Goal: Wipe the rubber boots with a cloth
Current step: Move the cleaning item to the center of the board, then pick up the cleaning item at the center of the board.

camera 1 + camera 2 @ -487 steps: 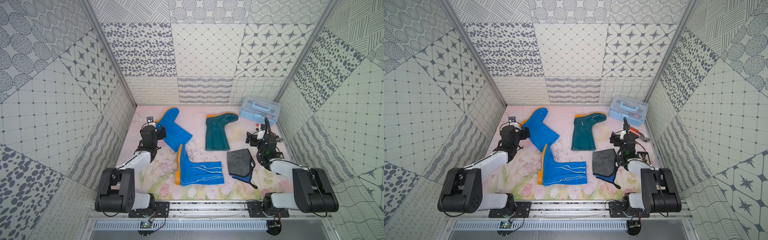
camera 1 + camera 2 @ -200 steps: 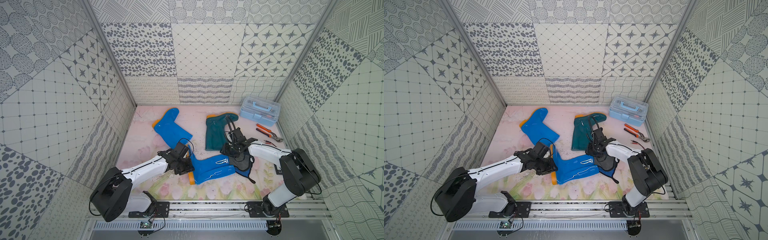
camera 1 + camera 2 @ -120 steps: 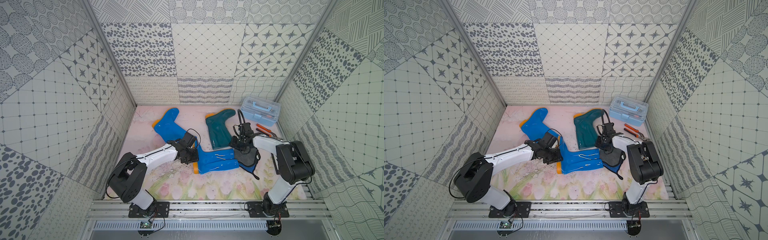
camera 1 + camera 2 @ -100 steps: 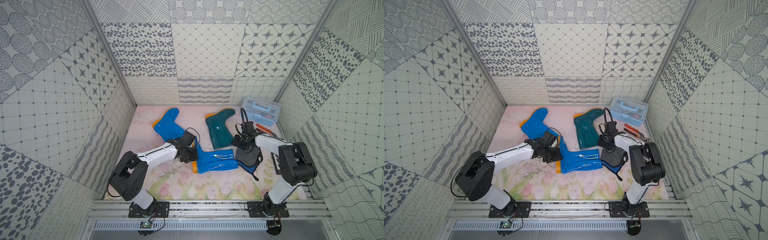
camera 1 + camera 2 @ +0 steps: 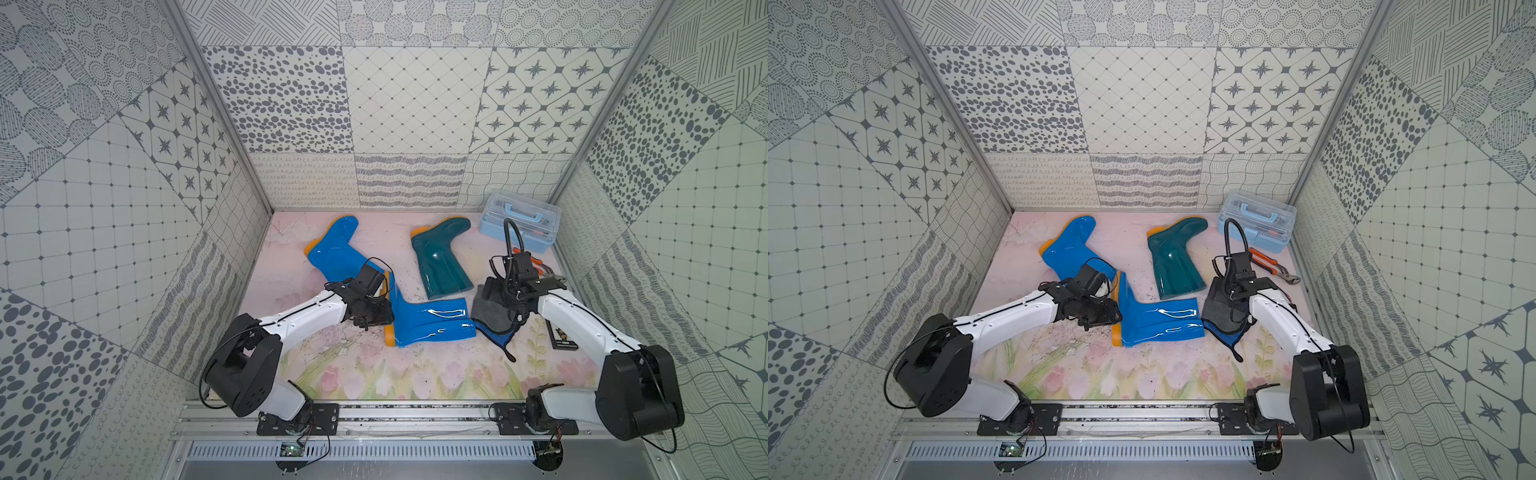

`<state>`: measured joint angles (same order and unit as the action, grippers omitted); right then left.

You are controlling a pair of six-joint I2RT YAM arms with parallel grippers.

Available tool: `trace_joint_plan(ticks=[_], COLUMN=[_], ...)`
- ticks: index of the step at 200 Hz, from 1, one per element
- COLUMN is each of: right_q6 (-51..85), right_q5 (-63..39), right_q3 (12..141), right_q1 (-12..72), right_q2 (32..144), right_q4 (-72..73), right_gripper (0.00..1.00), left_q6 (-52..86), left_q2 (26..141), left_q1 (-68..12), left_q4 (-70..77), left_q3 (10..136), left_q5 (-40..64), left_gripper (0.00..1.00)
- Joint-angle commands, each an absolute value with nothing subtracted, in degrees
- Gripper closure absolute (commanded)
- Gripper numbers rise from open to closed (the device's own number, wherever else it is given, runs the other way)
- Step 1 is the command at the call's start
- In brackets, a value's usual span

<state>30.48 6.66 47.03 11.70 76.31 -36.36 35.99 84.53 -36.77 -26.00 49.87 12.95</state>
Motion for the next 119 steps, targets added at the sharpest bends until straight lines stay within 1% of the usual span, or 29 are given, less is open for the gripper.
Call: trace_joint_plan(ticks=[1,16,30,51,62,80,90,97,110,119], right_q6=[31.4,31.7,31.7,30.4,30.2,30.6,30.8,31.0,31.1,31.0], right_q5=[8.4,5.6,2.8,0.9,1.0,0.9,1.3,1.6,2.4,2.6], right_q3=[45.0,44.9,45.8,48.9,49.0,47.3,46.4,46.0,46.1,46.6], right_q1=[11.2,10.9,10.9,11.0,11.0,11.2,11.6,12.1,12.9,12.9], right_q2=[78.3,82.1,86.4,91.1,90.3,85.4,82.7,81.4,80.6,81.1], right_q4=[-37.8,-35.5,-33.9,-35.9,-36.4,-36.3,-36.6,-37.0,-38.4,-39.3], right_gripper=[0.06,0.05,0.05,0.05,0.12,0.24,0.26,0.25,0.14,0.1], left_q6=[36.8,37.3,37.3,36.7,36.5,36.5,36.6,36.7,36.9,37.0], left_q2=[84.5,84.2,82.9,79.6,77.6,74.9,73.6,73.0,72.4,72.4], left_q1=[-39.1,-39.5,-39.5,-39.4,-39.4,-39.5,-39.5,-39.5,-39.5,-39.4], left_q4=[-27.2,-27.8,-29.1,-32.5,-33.8,-35.8,-36.4,-36.6,-36.5,-35.9], left_q3=[47.4,46.3,45.1,43.8,43.2,42.4,42.1,42.0,42.0,42.2], left_q5=[11.6,11.4,10.8,8.9,8.4,8.4,8.4,8.2,8.5,9.0], left_gripper=[0.53,0.58,0.6,0.64,0.66,0.67,0.67,0.66,0.61,0.59])
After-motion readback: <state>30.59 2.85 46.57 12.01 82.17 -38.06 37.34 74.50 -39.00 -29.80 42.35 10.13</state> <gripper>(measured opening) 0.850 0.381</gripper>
